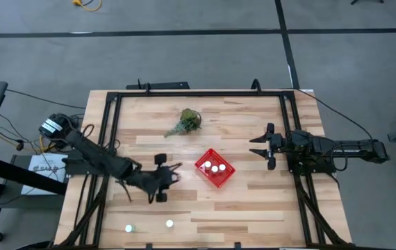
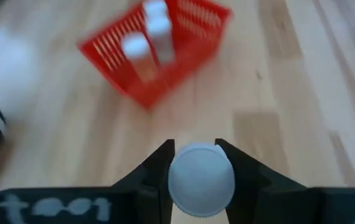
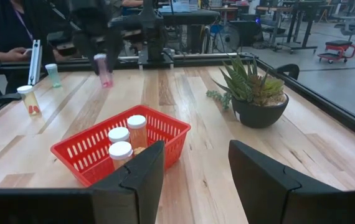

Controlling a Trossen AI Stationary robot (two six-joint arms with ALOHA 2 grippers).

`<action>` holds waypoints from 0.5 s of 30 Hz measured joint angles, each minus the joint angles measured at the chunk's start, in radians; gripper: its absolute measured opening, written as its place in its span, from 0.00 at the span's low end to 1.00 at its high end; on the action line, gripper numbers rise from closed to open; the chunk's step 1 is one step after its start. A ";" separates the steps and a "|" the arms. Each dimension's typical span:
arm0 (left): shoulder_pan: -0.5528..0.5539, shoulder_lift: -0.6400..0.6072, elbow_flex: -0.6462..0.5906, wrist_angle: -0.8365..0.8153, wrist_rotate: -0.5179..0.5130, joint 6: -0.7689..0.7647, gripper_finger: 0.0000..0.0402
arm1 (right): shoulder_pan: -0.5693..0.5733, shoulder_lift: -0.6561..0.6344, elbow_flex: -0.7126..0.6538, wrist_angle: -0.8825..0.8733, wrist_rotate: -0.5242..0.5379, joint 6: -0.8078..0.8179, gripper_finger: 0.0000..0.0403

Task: Pick and place pill bottles into a basket
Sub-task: Put the pink pill bottle into the red bin

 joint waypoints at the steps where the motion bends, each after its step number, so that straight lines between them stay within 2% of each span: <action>1: 0.022 0.000 0.000 0.030 0.000 0.038 0.21 | 0.000 0.000 0.000 0.000 0.000 0.000 0.43; 6: 0.122 0.000 0.000 0.143 0.015 0.160 0.26 | 0.000 0.000 0.000 0.000 0.000 0.000 0.43; 15: 0.265 0.009 0.001 0.262 0.226 0.232 0.22 | 0.000 0.000 0.000 0.000 0.000 0.000 0.43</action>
